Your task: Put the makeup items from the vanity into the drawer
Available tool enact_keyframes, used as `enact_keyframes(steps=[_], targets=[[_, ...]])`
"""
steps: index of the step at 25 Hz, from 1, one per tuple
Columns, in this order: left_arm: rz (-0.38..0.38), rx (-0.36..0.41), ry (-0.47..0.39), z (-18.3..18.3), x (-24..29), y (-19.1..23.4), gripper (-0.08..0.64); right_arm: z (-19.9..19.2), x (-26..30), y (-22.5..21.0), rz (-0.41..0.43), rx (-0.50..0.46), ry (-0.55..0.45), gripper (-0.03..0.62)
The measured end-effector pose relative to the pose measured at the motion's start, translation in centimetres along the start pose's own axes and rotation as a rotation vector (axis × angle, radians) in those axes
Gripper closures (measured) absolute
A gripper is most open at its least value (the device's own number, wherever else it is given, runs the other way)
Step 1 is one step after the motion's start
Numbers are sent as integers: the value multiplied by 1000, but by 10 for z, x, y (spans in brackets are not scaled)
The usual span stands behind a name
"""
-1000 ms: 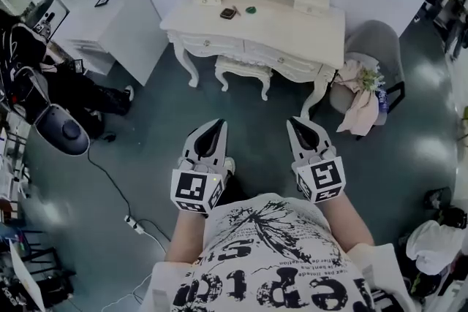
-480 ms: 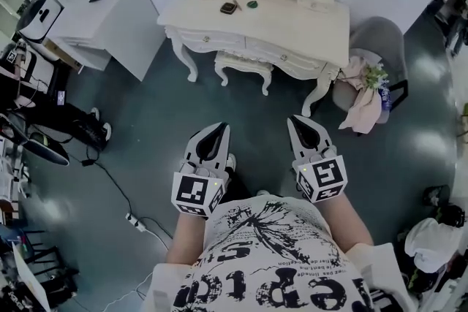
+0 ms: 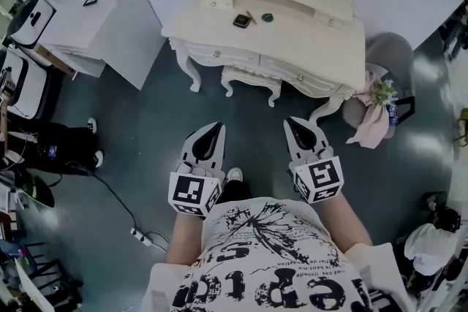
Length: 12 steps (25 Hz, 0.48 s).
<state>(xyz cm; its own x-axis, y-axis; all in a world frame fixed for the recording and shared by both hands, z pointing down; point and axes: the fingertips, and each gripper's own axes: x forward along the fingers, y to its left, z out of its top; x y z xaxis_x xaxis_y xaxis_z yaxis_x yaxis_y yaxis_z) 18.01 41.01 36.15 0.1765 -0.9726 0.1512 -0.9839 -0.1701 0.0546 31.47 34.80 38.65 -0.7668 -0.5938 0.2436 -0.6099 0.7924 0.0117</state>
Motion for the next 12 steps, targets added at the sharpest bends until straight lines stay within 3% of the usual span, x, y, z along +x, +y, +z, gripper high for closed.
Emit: enact_keyframes(steps=[8, 12], targets=[[-46, 16, 5, 20, 44, 99, 538, 31, 100, 2, -53, 3, 15, 574], [-32, 5, 2, 22, 62, 135, 540, 36, 140, 0, -51, -4, 28, 575]])
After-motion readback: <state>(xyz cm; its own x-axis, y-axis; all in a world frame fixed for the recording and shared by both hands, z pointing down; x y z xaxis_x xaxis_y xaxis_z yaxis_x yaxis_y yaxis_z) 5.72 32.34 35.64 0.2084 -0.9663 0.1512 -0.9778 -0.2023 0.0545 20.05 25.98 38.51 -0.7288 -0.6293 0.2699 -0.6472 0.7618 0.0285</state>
